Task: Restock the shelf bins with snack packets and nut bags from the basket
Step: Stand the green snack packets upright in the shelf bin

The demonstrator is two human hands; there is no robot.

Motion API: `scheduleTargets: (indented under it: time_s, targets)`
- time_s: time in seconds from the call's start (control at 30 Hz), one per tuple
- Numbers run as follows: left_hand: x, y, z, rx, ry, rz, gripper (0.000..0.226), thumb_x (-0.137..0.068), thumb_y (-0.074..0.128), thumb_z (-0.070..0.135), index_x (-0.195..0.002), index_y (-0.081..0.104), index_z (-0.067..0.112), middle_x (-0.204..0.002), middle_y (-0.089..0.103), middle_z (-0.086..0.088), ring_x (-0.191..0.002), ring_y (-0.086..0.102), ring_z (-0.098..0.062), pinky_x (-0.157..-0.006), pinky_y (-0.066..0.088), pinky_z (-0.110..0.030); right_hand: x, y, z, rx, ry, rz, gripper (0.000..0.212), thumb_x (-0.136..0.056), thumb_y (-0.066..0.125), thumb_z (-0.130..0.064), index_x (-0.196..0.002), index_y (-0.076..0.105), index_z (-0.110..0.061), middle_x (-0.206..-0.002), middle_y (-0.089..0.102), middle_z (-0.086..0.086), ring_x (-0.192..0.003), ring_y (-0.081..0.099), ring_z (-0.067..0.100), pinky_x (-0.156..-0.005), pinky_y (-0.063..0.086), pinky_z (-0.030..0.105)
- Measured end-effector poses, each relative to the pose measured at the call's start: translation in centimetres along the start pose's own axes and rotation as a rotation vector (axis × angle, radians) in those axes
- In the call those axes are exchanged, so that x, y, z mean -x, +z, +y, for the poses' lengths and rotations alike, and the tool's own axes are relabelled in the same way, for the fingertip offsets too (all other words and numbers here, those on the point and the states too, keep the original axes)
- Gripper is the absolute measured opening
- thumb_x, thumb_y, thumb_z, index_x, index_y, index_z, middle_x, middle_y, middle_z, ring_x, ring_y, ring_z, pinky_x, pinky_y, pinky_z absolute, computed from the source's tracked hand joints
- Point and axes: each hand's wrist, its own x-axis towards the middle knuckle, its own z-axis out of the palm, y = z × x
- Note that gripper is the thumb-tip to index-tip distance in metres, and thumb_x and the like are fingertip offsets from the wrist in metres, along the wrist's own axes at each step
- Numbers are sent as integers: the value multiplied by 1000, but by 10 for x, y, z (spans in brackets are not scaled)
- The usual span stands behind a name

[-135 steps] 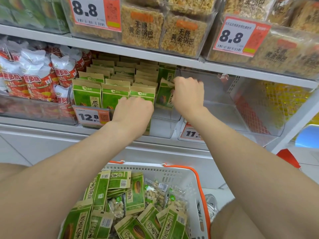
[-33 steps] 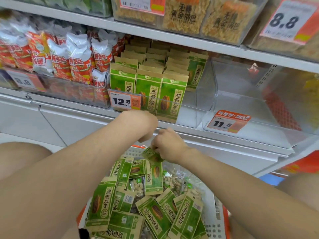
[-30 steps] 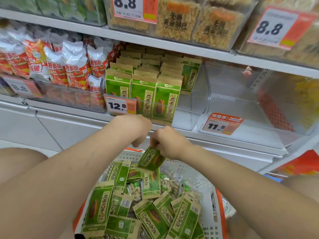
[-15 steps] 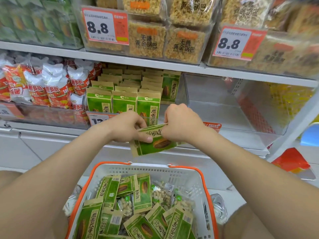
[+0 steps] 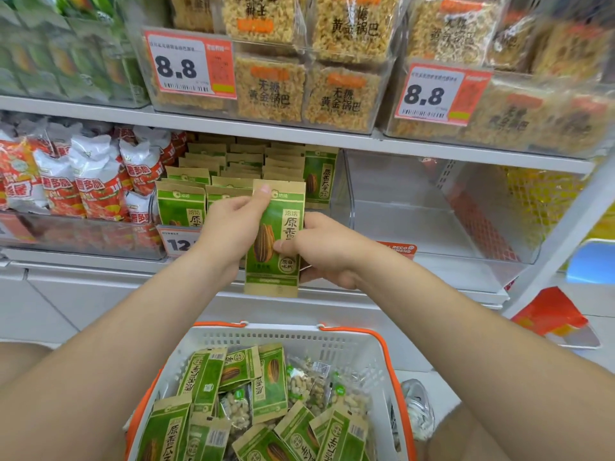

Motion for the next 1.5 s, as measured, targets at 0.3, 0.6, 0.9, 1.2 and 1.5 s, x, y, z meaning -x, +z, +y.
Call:
scheduleTargets:
  time_s: [0.3,0.6,0.9,1.2,1.5]
  targets:
    - [6,4,-1,-130,8,-79,40,-109,51,44,-108,74,10,-96,80,-11,-94,77,-32,-89,62,-49,-3,-20,-6,165,-153,345,23,-100,69,-30,-88,79,-13,-80,79,2,-71,74,16,-72,64,35]
    - [11,5,3,-29,27,-122,33,-104,61,40,-106,78,12,-93,81,-8,-85,77,-25,-80,59,-39,7,-27,-16,231,-185,306,34,-104,62,-28,-89,80,-3,-84,80,2,-79,78,20,-66,65,32]
    - [12,6,1,-155,105,-209,23,-109,54,34,-118,71,20,-98,81,-5,-92,78,-23,-78,61,-40,11,-30,-14,389,-197,335,19,-92,79,-24,-83,80,-7,-78,78,5,-69,77,19,-65,66,37]
    - [6,9,-1,-290,367,-96,39,-112,44,39,-105,75,17,-98,77,-5,-94,73,-24,-84,59,-42,26,-51,-36,741,-399,659,21,-90,76,-30,-75,71,-15,-68,64,2,-85,64,31,-66,46,34]
    - [1,8,-14,-805,416,-102,37,-97,63,16,-127,63,37,-115,61,4,-111,59,-24,-98,53,-49,12,-69,-28,955,-767,953,7,-95,66,-18,-96,73,-15,-92,68,2,-88,63,30,-73,52,42]
